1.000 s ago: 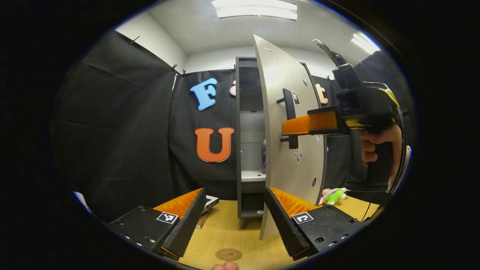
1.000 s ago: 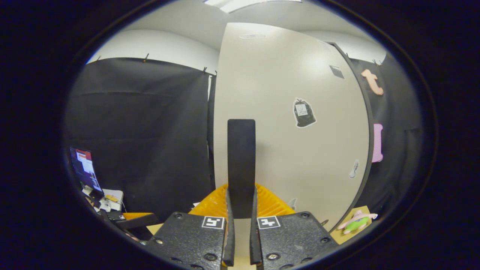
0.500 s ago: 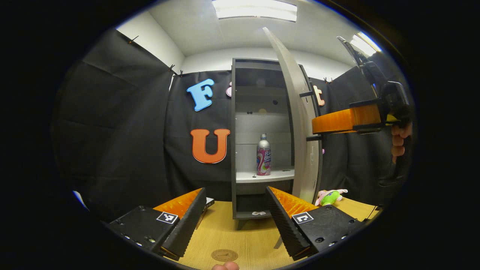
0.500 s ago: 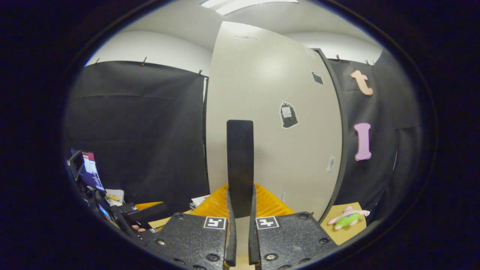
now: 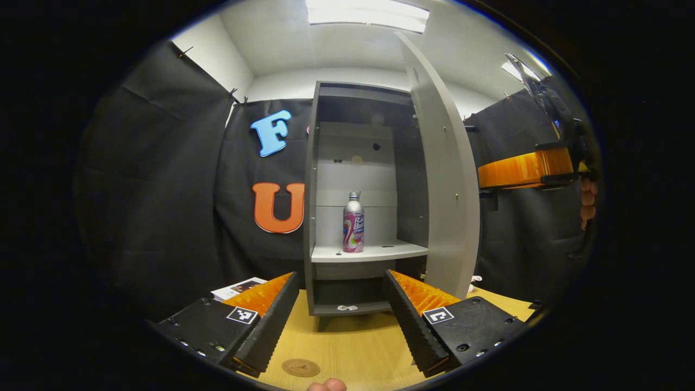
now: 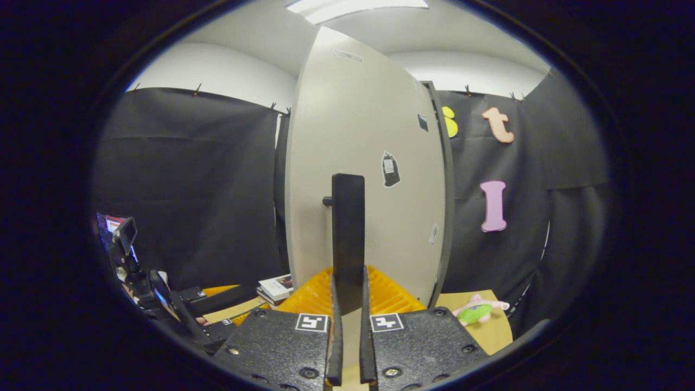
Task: Open the cabinet door with the right hand, grasp the bottle in the cabinet with the left hand and place it on the coaster, then close the cabinet door with the right hand.
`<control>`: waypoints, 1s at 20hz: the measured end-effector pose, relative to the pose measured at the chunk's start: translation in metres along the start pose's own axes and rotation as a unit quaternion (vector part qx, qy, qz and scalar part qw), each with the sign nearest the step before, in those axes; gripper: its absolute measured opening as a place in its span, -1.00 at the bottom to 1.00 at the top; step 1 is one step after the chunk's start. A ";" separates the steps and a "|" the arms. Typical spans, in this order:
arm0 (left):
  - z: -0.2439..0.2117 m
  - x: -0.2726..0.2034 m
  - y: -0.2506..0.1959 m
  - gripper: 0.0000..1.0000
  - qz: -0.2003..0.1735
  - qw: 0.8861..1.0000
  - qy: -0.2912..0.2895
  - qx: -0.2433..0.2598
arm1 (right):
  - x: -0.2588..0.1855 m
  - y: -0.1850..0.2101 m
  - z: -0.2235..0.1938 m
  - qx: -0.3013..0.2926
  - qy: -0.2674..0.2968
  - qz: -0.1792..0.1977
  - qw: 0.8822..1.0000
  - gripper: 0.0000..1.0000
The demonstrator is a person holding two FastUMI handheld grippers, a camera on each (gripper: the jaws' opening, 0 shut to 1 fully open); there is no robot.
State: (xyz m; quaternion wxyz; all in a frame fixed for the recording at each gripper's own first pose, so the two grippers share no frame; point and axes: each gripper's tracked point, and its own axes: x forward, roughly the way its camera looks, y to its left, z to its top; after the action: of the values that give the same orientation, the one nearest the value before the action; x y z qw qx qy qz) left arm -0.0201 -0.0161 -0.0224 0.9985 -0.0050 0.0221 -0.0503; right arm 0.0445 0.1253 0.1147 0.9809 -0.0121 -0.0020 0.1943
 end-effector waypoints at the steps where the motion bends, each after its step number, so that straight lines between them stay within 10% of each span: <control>1: -0.001 0.000 -0.005 0.89 -0.006 1.000 0.001 0.000 | -0.004 -0.005 0.001 -0.006 -0.002 -0.009 1.000 -0.70; 20: -0.002 -0.003 -0.054 0.89 -0.035 0.999 0.002 -0.001 | -0.051 -0.125 0.003 0.014 -0.024 -0.155 0.988 -0.90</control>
State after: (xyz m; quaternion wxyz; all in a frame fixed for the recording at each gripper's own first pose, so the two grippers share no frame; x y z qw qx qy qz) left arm -0.0290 -0.0696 -0.0232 0.9961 -0.0067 0.0237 -0.0853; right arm 0.0450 -0.0091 0.1211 0.9989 0.0067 -0.0242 0.0400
